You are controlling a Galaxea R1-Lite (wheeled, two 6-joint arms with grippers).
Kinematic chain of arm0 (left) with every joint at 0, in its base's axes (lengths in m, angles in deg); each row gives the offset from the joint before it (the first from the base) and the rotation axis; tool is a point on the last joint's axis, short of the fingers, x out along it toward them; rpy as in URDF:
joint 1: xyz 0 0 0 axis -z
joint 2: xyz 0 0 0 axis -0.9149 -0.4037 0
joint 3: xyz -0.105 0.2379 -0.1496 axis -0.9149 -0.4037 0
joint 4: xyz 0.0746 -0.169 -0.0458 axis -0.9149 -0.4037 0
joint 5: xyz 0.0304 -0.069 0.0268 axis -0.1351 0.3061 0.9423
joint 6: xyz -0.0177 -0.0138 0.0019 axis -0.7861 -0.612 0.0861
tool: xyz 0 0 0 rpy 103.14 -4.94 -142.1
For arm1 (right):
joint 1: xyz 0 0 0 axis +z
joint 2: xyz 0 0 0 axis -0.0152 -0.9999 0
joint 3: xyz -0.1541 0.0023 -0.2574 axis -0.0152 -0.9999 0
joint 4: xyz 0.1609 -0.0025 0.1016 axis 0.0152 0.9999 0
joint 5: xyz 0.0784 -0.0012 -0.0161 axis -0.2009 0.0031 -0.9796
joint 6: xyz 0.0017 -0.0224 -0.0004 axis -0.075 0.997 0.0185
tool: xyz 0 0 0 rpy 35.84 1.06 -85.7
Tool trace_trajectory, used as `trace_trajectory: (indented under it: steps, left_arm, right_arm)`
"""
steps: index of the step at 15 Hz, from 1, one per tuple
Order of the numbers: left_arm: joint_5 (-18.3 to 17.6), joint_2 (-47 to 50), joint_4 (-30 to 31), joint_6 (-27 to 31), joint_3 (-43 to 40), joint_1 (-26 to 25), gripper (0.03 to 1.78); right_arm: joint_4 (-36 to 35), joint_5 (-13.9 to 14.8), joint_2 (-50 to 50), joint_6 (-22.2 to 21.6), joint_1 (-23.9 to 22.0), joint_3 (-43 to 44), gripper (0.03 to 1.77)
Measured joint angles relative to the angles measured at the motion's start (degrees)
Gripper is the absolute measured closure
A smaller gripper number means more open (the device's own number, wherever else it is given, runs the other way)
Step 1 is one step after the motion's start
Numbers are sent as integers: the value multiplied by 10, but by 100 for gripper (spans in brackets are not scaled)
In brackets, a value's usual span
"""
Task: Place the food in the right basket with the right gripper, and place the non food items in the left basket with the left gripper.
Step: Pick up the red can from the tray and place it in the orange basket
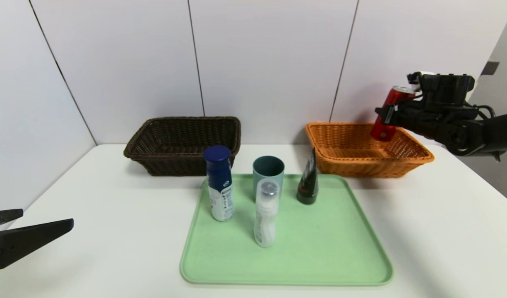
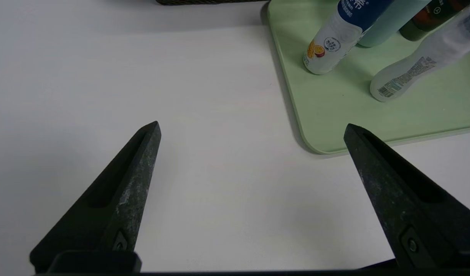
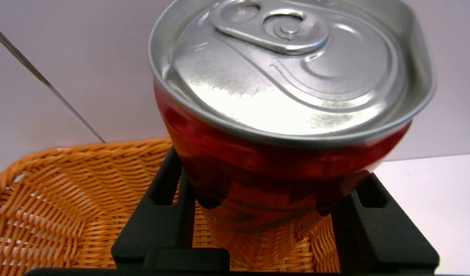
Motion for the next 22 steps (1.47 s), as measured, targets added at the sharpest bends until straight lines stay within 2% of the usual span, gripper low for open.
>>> trace_trajectory:
  steps: [8, 12, 15, 22]
  left_arm:
    - [0, -3, 0, 0, -1, 0, 12]
    - [0, -3, -1, 0, 0, 0, 12]
    - [0, -3, -1, 0, 0, 0, 12]
    - [0, -3, -1, 0, 0, 0, 12]
  right_arm:
    - [-6, 0, -24, 4, 0, -19, 85]
    - [-58, 0, -44, 14, -2, -23, 85]
    - [-60, 0, -52, 15, -2, -31, 85]
    - [-61, 0, -50, 13, -3, -36, 42]
